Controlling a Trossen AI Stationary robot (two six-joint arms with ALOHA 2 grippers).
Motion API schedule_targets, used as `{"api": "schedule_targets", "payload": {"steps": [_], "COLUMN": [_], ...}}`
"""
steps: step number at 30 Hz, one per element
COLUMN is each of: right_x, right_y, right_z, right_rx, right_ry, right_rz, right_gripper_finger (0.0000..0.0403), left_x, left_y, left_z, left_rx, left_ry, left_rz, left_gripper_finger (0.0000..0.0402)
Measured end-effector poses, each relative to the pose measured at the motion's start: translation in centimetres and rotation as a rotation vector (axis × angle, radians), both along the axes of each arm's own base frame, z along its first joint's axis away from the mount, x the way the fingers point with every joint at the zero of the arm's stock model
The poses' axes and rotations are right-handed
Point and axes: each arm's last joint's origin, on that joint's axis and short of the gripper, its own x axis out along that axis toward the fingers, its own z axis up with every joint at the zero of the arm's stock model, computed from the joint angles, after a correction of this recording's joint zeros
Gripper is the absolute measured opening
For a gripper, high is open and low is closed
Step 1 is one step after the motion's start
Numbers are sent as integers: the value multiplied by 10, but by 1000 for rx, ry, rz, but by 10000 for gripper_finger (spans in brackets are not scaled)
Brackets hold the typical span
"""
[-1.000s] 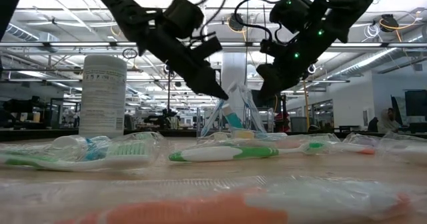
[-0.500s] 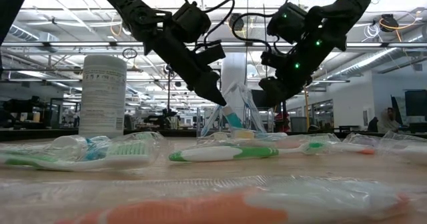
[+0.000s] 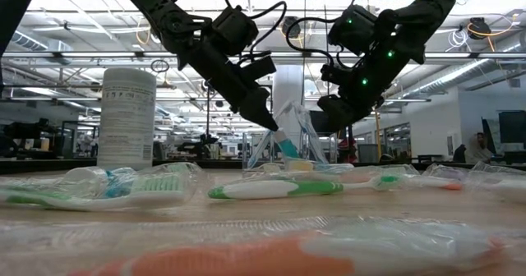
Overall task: Pick & Place toothbrushing station
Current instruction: Put the mouthwash into the transparent organizer
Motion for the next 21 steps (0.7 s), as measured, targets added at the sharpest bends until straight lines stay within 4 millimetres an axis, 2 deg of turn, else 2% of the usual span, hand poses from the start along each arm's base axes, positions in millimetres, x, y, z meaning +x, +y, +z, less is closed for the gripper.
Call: {"api": "schedule_targets", "payload": {"steps": [7, 12, 21], "right_x": [0, 0, 0], "right_y": [0, 0, 0], "right_z": [0, 0, 0], "right_rx": [0, 0, -2], "right_ry": [0, 1, 3], "right_rz": [1, 1, 3], "right_gripper_finger": [155, 155, 155], "left_x": [3, 4, 2], "left_y": [1, 1, -8], "left_z": [4, 6, 0], "left_rx": [5, 1, -30], "left_ry": [-55, -84, -14], "left_rz": [6, 14, -11], "left_gripper_finger": [13, 3, 3]}}
